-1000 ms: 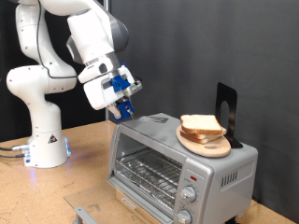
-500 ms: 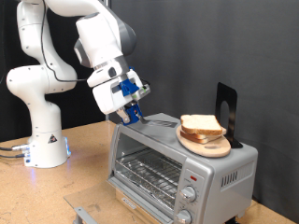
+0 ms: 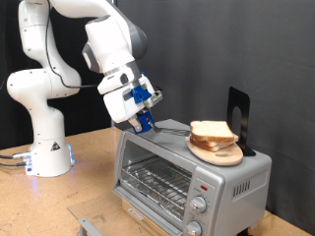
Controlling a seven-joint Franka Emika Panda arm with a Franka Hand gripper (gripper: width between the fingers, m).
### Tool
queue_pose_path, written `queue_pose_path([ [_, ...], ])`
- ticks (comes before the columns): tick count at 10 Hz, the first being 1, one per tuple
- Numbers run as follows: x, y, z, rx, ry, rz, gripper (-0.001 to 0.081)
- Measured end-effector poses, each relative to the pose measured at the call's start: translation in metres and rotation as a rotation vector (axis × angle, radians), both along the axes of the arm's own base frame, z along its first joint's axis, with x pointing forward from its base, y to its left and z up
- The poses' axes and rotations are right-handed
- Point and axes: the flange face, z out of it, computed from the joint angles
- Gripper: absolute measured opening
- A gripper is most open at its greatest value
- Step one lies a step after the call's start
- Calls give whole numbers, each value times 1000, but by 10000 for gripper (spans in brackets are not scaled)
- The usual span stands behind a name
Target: Make a piece of toast with the oven
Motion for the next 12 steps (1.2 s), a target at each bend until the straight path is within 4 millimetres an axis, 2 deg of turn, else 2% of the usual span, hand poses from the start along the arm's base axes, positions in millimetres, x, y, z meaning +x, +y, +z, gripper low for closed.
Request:
queue_pose_path([
  [8,-1,2,0,18,2,-7,486],
  [12,-5,7,0,20,6,50,486],
])
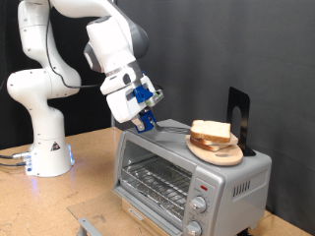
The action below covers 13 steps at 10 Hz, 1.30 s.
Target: Make a piece of toast with the oven
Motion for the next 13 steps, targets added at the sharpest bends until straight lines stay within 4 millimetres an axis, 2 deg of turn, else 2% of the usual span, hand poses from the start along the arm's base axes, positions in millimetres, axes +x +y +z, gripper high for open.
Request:
queue_pose_path([
  [4,-14,2,4,10,-6,27,486],
  [8,-18,1,8,11,-15,20,486],
  [13,-22,1,-2,-20,4,-1,486],
])
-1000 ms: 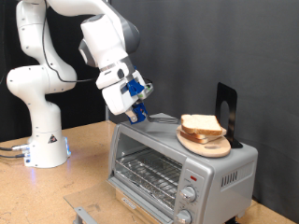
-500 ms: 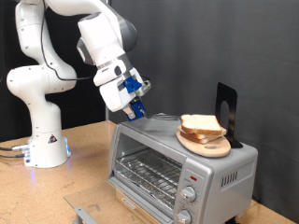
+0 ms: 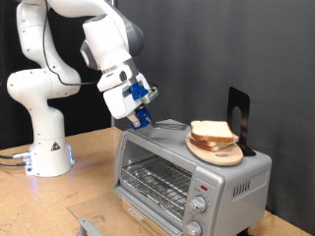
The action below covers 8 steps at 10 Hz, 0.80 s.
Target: Make a piece of toast with the oven
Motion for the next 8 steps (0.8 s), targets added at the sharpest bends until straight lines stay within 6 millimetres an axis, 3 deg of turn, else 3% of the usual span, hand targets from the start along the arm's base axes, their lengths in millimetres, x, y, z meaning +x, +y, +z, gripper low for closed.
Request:
queue_pose_path([
  [8,11,4,3,16,-25,-36,486],
])
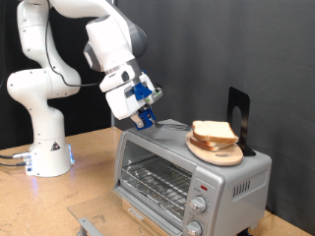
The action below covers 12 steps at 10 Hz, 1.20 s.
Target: Make a piece of toast with the oven
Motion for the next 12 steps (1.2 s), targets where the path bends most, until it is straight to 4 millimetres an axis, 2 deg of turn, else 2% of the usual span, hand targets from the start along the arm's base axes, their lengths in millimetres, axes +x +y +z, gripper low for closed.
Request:
queue_pose_path([
  [7,1,1,-4,-8,13,7,486],
  [12,8,-1,2,5,6,-16,486],
])
